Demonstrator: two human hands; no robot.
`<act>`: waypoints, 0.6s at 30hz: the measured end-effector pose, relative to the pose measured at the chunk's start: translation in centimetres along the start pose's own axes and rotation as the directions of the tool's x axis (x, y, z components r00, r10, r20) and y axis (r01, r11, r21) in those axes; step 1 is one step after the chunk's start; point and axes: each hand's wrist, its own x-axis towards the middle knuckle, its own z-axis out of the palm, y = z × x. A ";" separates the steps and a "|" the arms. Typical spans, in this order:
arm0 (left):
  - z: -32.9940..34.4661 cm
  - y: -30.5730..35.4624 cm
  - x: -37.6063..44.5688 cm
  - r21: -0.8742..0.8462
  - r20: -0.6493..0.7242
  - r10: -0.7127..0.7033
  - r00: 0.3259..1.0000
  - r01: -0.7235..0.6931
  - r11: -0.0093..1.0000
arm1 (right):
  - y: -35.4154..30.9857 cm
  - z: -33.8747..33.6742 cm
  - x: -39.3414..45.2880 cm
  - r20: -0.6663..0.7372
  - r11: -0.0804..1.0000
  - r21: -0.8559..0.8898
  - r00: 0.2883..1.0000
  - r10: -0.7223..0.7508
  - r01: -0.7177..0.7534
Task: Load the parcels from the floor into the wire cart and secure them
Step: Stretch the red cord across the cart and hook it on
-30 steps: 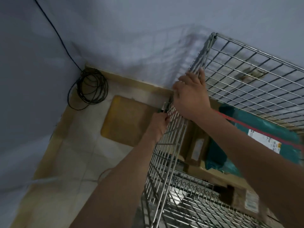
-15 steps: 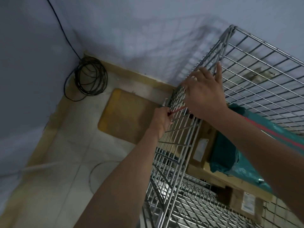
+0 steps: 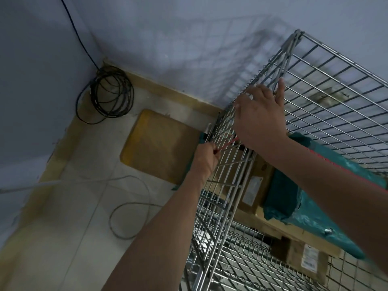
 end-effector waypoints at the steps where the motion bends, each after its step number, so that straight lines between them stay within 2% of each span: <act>1: 0.0 0.0 -0.1 -0.019 -0.011 -0.002 1.000 0.002 1.000 | 0.0 0.0 0.0 -0.001 1.000 -0.010 1.000 0.000 0.000; 8: 0.7 -1.4 0.0 0.098 0.043 0.065 0.997 -0.069 0.993 | -0.2 -0.3 -0.1 0.021 1.000 -0.018 1.000 0.012 -0.012; 11: 0.6 -1.2 0.3 0.109 0.084 0.112 0.990 -0.121 0.987 | 0.1 -0.3 0.1 0.013 0.996 0.089 1.000 0.007 -0.008; 12: 0.6 -1.4 0.5 0.177 0.101 0.145 0.984 -0.161 0.971 | 0.2 -0.5 0.1 0.020 0.989 0.144 1.000 0.005 -0.008; 14: 0.4 -1.6 0.4 0.258 0.098 0.152 0.984 -0.173 0.951 | 0.6 -0.9 0.3 0.027 0.977 0.213 1.000 -0.015 0.009; 15: 0.2 -1.7 0.4 0.222 0.075 0.116 0.990 -0.130 0.966 | 0.9 -1.2 0.5 0.020 0.976 0.216 0.999 -0.034 0.029; 18: -1.3 -2.7 0.6 0.264 0.025 0.139 0.990 -0.140 0.954 | 1.1 -2.4 1.4 0.004 0.976 0.209 0.998 -0.070 0.068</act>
